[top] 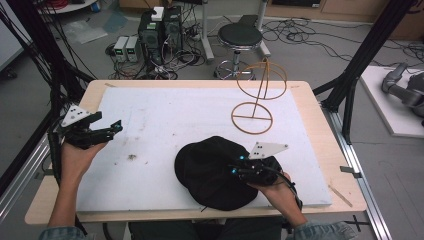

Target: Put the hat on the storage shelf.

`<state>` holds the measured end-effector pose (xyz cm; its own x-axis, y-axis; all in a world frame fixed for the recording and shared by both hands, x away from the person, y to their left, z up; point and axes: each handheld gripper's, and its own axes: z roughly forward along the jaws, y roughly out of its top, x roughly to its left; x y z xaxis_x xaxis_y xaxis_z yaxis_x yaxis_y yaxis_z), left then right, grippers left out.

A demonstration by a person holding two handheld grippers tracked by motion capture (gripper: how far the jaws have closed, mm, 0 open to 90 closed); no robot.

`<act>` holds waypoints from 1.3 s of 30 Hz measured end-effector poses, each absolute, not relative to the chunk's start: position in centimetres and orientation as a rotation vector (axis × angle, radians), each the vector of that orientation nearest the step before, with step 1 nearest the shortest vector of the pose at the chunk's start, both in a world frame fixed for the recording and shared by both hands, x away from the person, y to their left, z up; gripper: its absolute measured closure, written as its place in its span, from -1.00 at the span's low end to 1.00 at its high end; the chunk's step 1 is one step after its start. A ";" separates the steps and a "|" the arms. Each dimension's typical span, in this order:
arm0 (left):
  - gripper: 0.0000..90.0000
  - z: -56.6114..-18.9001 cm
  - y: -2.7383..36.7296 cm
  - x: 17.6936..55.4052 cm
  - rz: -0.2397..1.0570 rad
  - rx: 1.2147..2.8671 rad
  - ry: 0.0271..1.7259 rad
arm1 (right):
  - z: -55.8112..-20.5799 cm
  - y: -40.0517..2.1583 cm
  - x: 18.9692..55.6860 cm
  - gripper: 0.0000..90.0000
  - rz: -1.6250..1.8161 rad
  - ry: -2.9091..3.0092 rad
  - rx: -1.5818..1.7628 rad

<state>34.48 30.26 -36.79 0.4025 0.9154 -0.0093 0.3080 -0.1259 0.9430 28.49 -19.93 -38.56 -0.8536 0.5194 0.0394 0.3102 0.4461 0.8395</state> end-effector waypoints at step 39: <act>-0.55 -36.8 30.5 34.4 0.764 1.658 1.098 | -34.7 -21.5 28.1 0.59 1.504 2.320 0.626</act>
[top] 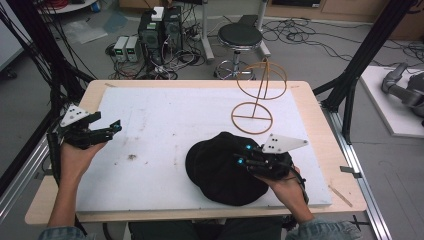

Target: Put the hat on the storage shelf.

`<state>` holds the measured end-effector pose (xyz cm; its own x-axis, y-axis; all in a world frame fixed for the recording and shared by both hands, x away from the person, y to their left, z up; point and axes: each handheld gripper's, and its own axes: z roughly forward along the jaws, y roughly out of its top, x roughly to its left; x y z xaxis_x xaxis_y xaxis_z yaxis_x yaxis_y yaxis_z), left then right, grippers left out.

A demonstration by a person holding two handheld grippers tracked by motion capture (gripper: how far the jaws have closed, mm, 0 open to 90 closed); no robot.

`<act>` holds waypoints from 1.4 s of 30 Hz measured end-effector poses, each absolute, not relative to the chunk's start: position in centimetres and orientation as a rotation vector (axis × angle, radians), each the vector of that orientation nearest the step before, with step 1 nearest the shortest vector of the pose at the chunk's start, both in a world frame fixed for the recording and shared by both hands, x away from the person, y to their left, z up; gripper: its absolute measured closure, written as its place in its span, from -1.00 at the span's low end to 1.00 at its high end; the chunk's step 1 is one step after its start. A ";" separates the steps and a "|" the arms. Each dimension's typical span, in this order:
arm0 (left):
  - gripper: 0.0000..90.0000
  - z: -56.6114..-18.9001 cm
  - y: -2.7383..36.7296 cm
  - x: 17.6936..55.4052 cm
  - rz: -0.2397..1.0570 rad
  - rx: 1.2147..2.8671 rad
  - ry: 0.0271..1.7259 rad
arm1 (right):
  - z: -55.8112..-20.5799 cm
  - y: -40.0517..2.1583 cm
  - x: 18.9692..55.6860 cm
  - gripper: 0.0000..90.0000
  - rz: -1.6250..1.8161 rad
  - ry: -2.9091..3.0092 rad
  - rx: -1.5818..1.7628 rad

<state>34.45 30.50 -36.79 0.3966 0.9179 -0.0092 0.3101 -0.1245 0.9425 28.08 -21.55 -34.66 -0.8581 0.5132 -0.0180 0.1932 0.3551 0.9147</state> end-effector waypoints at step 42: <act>-0.54 -36.8 30.7 34.5 0.761 1.656 1.104 | -25.8 -24.7 31.2 0.59 1.615 2.187 0.531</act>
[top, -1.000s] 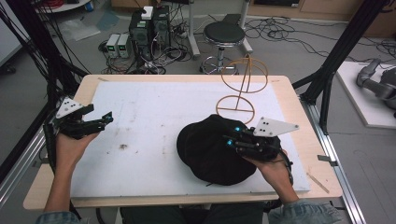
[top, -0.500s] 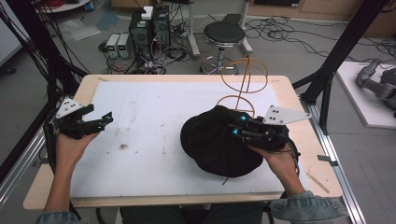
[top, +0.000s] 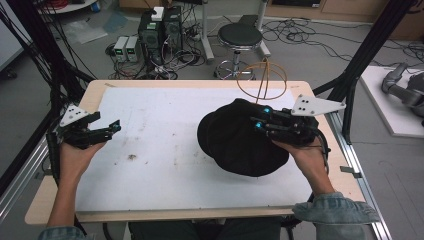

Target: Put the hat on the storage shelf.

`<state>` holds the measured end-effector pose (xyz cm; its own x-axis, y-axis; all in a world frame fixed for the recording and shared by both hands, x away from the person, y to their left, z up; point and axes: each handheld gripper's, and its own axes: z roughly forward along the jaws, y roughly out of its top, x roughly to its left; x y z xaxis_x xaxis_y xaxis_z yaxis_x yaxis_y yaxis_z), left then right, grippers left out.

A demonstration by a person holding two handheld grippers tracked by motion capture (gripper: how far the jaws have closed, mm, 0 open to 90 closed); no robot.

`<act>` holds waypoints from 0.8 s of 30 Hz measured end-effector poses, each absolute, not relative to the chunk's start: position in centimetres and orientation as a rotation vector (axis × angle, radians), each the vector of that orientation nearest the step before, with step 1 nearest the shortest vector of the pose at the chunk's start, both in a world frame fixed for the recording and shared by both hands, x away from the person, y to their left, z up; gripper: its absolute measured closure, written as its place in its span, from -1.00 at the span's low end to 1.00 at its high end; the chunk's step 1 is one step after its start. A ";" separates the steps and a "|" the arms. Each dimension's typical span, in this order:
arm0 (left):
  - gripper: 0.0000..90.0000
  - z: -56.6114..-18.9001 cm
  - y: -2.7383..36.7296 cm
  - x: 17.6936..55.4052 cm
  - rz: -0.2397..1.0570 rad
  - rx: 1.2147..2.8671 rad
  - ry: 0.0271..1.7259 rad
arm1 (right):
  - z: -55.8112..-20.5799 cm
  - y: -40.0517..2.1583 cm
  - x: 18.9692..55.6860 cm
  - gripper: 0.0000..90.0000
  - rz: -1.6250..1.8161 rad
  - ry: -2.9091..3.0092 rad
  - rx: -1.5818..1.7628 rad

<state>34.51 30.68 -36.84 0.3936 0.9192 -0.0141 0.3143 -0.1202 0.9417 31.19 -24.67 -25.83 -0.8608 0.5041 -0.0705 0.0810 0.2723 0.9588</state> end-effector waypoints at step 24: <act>-0.55 -36.8 30.9 34.5 0.761 1.653 1.107 | -21.4 -25.2 32.8 0.59 1.675 2.144 0.470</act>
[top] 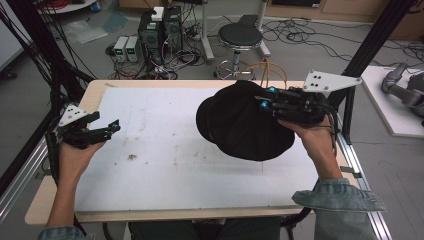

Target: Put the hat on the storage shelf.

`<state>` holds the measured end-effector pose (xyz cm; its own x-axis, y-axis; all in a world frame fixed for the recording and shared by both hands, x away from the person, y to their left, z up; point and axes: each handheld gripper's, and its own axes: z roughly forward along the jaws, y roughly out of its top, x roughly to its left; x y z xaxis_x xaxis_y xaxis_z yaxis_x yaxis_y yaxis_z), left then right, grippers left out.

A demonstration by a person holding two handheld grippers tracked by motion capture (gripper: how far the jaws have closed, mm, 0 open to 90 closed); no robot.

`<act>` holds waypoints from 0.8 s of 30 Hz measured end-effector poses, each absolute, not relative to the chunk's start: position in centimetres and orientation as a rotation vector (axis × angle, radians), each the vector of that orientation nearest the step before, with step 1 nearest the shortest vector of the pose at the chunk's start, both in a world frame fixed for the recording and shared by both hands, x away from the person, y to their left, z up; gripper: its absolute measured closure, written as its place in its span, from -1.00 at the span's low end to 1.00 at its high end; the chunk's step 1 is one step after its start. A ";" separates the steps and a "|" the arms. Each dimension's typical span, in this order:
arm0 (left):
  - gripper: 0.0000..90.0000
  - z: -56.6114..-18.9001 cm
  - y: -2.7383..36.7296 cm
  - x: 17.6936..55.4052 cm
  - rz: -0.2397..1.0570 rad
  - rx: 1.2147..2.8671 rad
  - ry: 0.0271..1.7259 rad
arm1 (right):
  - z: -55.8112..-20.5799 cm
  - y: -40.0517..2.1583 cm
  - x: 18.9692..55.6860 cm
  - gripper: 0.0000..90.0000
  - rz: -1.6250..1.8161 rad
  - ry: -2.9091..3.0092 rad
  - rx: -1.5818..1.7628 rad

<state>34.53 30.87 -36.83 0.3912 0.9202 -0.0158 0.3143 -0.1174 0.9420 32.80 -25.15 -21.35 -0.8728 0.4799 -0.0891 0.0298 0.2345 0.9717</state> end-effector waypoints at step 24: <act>-0.54 -36.9 30.9 34.6 0.758 1.655 1.110 | -17.4 -26.5 36.3 0.59 1.703 2.040 0.515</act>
